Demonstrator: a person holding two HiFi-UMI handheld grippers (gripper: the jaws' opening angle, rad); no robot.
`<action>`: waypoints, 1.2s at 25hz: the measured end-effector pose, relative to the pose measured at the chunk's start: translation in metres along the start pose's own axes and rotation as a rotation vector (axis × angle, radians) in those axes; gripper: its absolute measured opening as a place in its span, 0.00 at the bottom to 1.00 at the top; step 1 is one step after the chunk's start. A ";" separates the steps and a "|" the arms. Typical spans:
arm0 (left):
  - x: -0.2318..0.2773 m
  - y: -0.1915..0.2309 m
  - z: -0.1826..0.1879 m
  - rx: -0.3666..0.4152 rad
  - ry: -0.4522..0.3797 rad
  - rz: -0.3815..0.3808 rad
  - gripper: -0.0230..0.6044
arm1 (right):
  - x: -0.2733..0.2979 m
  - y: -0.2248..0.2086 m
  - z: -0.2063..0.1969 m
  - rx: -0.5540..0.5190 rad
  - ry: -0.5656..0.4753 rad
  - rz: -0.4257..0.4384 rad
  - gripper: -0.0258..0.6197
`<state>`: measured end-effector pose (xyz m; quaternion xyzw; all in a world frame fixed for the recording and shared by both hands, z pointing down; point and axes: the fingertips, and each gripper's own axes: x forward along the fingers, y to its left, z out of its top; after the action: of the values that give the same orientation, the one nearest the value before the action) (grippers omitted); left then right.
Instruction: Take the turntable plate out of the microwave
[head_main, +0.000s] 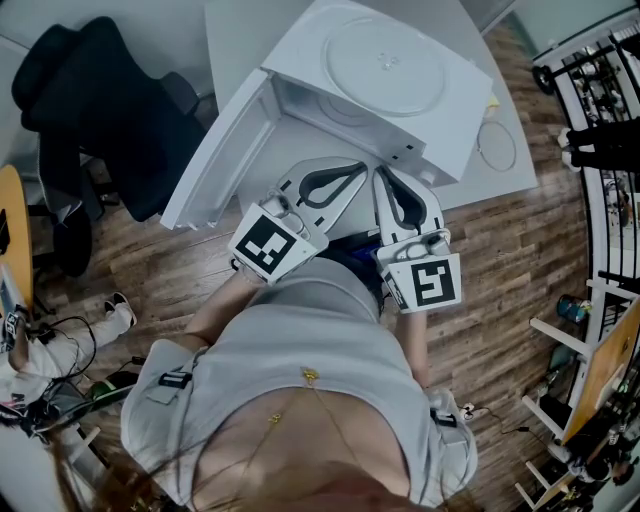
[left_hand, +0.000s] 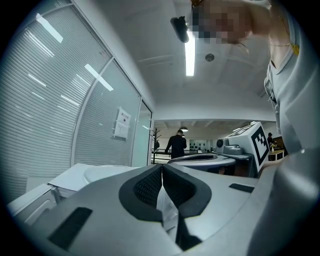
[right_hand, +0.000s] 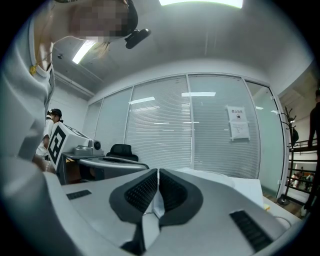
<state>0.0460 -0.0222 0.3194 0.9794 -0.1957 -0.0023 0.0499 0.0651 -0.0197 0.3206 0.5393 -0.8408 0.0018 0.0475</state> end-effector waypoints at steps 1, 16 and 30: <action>0.000 0.000 -0.001 0.002 0.001 0.001 0.08 | 0.000 0.000 -0.001 -0.001 0.002 -0.001 0.08; 0.002 0.003 -0.005 -0.001 0.016 0.003 0.08 | 0.001 -0.002 -0.003 -0.008 0.011 -0.007 0.07; 0.004 0.011 -0.011 -0.018 0.030 0.010 0.08 | 0.006 -0.006 -0.007 0.013 0.021 -0.007 0.07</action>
<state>0.0457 -0.0327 0.3310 0.9779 -0.1996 0.0109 0.0618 0.0681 -0.0273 0.3277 0.5424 -0.8383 0.0127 0.0528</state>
